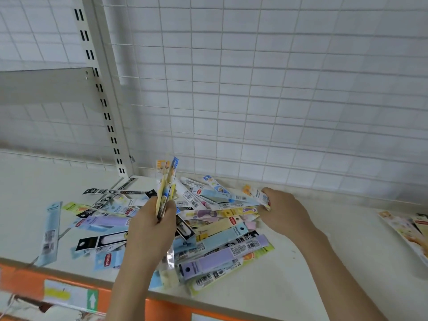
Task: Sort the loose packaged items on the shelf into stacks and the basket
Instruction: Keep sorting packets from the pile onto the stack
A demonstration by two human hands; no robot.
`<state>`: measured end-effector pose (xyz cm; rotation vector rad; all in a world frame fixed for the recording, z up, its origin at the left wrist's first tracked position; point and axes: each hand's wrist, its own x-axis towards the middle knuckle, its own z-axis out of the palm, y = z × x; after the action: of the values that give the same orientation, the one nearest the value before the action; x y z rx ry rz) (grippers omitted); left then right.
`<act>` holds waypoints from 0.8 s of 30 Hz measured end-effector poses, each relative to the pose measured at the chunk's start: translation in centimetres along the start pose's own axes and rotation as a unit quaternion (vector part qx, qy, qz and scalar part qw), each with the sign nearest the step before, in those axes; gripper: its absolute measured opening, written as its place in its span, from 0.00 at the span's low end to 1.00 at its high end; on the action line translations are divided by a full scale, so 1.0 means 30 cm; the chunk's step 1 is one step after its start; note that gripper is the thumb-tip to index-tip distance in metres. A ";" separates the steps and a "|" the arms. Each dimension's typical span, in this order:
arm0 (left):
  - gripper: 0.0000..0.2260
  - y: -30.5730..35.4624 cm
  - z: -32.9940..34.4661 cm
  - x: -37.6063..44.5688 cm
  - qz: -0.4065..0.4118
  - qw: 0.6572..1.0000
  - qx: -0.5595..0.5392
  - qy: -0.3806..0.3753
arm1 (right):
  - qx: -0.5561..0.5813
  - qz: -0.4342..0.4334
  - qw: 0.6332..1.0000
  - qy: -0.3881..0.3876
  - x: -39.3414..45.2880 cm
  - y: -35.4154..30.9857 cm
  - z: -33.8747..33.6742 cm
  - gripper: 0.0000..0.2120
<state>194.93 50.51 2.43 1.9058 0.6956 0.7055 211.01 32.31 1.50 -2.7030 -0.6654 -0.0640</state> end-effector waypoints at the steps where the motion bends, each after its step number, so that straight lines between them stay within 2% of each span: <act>1: 0.18 0.002 0.001 -0.001 0.001 1.000 0.002 0.000 | -0.023 -0.004 1.000 -0.004 0.006 0.001 0.004 0.07; 6: 0.20 -0.002 0.006 0.003 0.015 1.000 0.019 -0.006 | -0.082 -0.013 0.996 -0.044 0.032 0.007 0.031 0.10; 9: 0.20 -0.001 0.012 0.009 0.023 0.999 0.026 -0.013 | -0.089 -0.017 0.994 -0.064 0.036 0.009 0.053 0.09; 13: 0.18 0.008 0.025 0.018 0.020 0.999 0.022 -0.016 | -0.107 -0.018 0.994 -0.027 0.028 0.030 0.063 0.01; 17: 0.16 0.028 0.044 0.032 0.027 0.999 0.035 -0.024 | -0.089 -0.005 0.996 0.028 0.018 0.058 0.030 0.07; 24: 0.15 0.061 0.137 0.065 0.058 0.990 0.094 -0.088 | -0.043 0.030 0.995 0.086 -0.028 0.133 -0.040 0.16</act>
<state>199.53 48.83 2.88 2.1654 0.5586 0.5513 212.15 28.22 1.19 -2.7579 -0.5411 -0.3145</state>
